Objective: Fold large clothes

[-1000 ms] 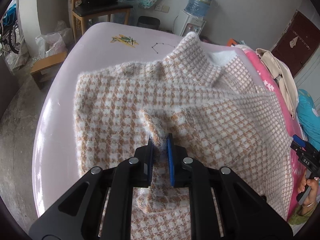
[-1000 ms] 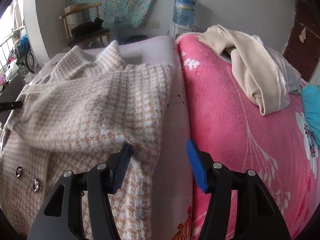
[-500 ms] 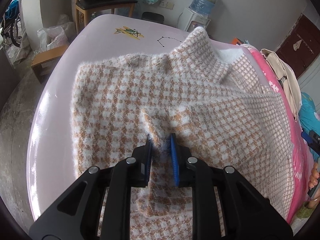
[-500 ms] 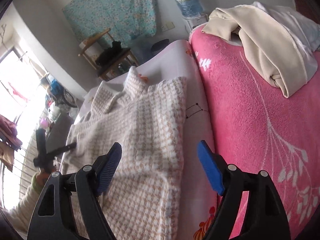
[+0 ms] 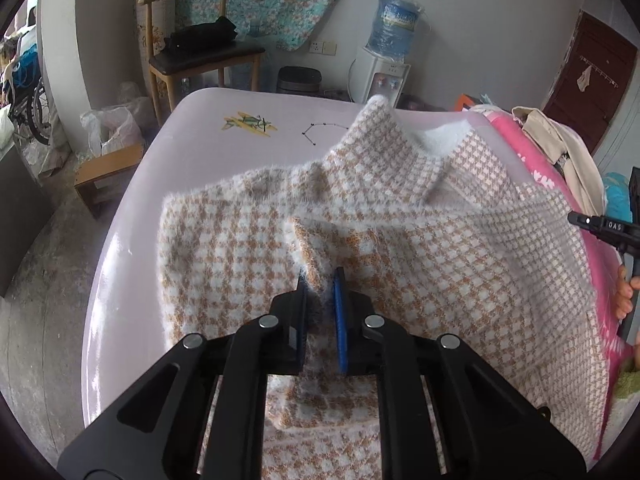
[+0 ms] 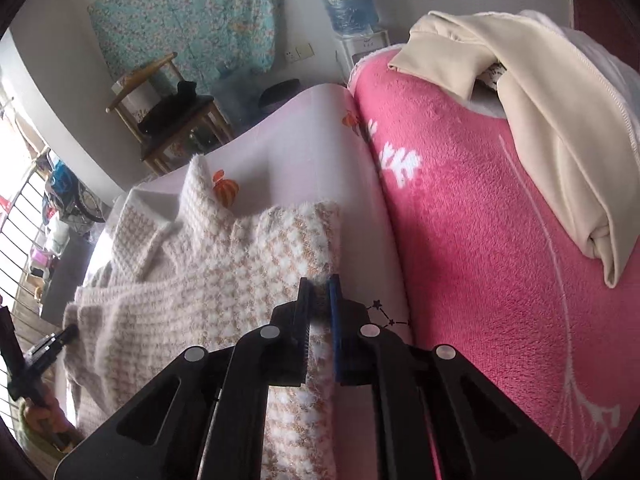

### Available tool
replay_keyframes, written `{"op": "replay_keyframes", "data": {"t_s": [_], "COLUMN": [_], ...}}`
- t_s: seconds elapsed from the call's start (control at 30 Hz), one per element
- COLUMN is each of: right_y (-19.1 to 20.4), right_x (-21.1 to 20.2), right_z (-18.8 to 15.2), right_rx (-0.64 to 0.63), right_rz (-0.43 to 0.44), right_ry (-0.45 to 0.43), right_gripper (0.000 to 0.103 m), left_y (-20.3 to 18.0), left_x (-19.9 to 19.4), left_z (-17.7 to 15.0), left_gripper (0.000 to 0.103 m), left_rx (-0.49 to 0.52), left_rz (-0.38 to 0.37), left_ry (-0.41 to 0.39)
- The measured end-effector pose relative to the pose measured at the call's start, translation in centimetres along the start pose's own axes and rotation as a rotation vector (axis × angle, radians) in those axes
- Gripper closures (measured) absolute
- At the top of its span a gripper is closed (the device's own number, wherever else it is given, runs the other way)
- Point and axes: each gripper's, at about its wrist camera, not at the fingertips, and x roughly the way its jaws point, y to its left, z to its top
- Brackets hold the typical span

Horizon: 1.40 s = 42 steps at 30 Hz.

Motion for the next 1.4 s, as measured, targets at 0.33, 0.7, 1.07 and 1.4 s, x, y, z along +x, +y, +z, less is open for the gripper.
{"op": "replay_keyframes", "data": {"t_s": [0.33,0.7,1.07,1.4], "right_y": [-0.4,5.9,11.0,14.5], "right_x": [1.9,-1.5,1.5,0.7], "right_z": [-0.6,-1.4,-4.0,-9.2], "right_rx": [-0.049,-0.261,-0.398,-0.475], "right_rz": [-0.076,0.041,-0.106,-0.077], "right_ry": [0.004,0.000,0.088,0.138], "right_gripper": [0.092,0.063,0.056,0.050], "left_y": [1.2,-0.5,-2.1,-5.2], "left_x": [2.9,-0.2,1.5,0.7], "left_z": [-0.5,0.9,-0.5,-2.9], "left_gripper": [0.091,0.077,0.069,0.049], "left_rx": [-0.064,-0.008,0.042,0.177], "left_rz": [0.006,-0.069,-0.015,0.029], "left_ry": [0.043,-0.001,0.080,0.122]}}
